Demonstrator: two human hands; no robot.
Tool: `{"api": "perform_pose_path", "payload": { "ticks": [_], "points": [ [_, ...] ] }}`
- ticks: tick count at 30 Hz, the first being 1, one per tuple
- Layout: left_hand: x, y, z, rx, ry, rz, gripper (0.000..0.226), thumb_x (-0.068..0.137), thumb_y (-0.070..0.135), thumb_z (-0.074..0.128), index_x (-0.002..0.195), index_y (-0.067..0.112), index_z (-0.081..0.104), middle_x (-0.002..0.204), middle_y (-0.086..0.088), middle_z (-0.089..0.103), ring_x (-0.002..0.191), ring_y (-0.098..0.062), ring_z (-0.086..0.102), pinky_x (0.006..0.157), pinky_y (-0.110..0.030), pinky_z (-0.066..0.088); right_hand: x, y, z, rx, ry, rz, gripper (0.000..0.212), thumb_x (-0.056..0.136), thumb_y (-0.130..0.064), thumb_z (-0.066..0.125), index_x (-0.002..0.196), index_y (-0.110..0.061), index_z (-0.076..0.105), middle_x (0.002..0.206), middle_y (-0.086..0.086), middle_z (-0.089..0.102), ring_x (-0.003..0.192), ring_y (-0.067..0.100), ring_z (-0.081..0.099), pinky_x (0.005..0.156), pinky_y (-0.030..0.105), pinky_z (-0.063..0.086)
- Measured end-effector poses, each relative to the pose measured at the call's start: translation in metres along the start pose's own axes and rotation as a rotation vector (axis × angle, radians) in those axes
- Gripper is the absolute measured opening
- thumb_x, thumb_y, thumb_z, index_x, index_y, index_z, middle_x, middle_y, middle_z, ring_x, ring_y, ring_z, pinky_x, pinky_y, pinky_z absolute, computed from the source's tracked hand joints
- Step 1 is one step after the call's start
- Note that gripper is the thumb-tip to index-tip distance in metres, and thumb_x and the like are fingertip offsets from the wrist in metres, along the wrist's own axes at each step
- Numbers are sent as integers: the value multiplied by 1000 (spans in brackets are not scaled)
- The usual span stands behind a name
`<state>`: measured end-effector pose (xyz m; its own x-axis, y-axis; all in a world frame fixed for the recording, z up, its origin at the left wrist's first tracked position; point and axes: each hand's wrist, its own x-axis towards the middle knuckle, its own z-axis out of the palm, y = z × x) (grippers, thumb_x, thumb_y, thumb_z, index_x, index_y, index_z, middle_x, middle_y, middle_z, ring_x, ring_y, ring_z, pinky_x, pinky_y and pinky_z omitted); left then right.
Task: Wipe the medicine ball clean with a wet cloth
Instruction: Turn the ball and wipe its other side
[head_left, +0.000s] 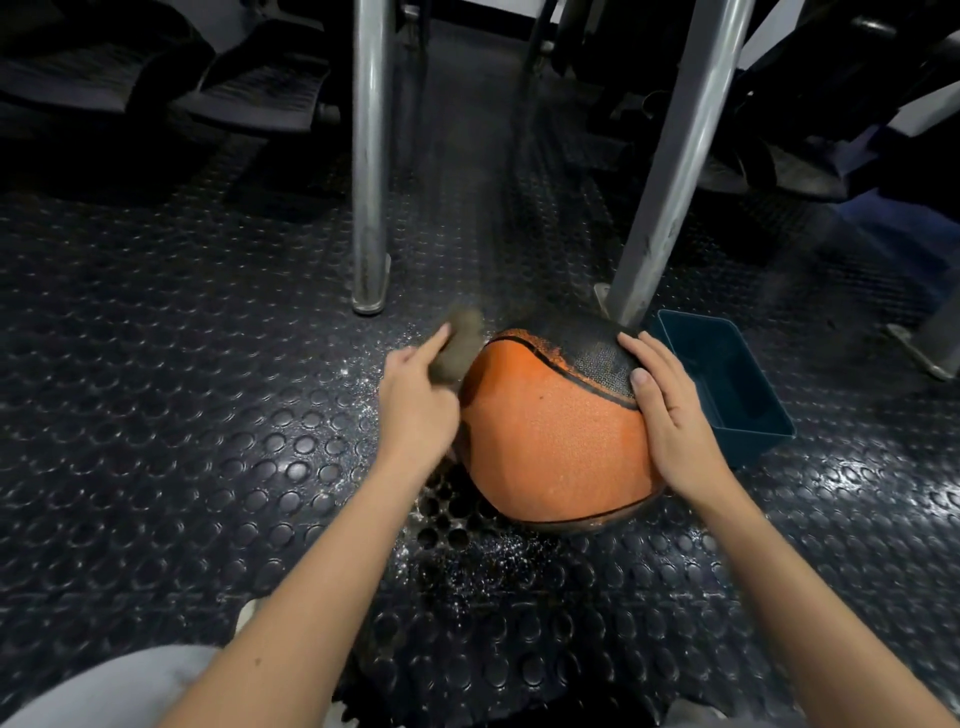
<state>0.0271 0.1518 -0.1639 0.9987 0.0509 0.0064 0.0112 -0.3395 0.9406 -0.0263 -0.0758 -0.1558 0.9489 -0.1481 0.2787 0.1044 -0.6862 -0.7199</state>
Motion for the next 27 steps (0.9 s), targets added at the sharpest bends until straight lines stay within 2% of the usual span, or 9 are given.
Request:
{"api": "perform_pose_path", "payload": {
  "ticks": [2,4,7,10,13,16,19,23,27],
  "points": [
    [-13,15,5,-16,41,289,72,82,-14,37,137,32,44,130,-3,39,120,-16,38,108,-25,30,1,2,-2,16,14,4,33,95,-42,31,126,-48,39,147,-11,32,138,2,24,112,22,14],
    [-25,18,16,117,-68,451,74,82,-12,37,137,38,43,139,1,36,126,-15,27,106,-22,20,3,5,-4,26,25,-1,31,99,-36,33,128,-43,40,146,-9,33,138,2,24,113,24,15],
    [-16,-10,24,236,-243,166,76,84,-11,39,143,37,34,141,3,32,126,-19,29,106,-28,26,4,7,-8,55,30,26,30,102,-25,32,127,-41,40,143,-10,34,137,4,26,113,25,16],
    [-7,-18,18,229,-217,-31,76,81,-11,40,145,28,33,138,-5,36,122,-30,39,106,-45,37,4,7,-11,89,54,53,30,103,-22,31,128,-36,41,136,-16,38,128,-7,33,108,13,20],
    [-17,6,18,128,-106,207,73,84,-14,39,142,30,38,135,0,35,125,-17,29,108,-23,21,4,10,-13,123,70,91,30,103,-22,30,129,-32,41,128,-21,40,117,-13,38,97,-1,24],
    [-29,21,23,128,-172,439,75,84,-15,37,139,37,40,143,5,30,126,-11,21,104,-18,14,5,12,-13,138,82,106,31,103,-22,30,131,-29,42,126,-24,40,117,-12,38,96,-1,24],
    [-24,5,29,178,-256,313,77,84,-14,35,138,40,40,143,7,30,124,-15,22,104,-22,17,6,12,-11,127,71,87,31,103,-22,31,132,-28,42,133,-15,41,125,-1,37,106,9,24],
    [-11,-8,22,197,-192,15,73,83,-11,38,146,26,32,137,-5,35,130,-26,27,112,-35,23,4,16,-7,89,57,86,31,98,-42,30,127,-49,40,147,-5,36,138,10,28,116,43,20],
    [-24,21,21,113,-102,335,74,84,-14,38,142,33,37,145,2,31,131,-16,22,108,-23,18,4,13,-6,86,59,65,30,95,-43,30,123,-54,38,147,-4,36,139,10,26,117,45,19]
  ]
}}
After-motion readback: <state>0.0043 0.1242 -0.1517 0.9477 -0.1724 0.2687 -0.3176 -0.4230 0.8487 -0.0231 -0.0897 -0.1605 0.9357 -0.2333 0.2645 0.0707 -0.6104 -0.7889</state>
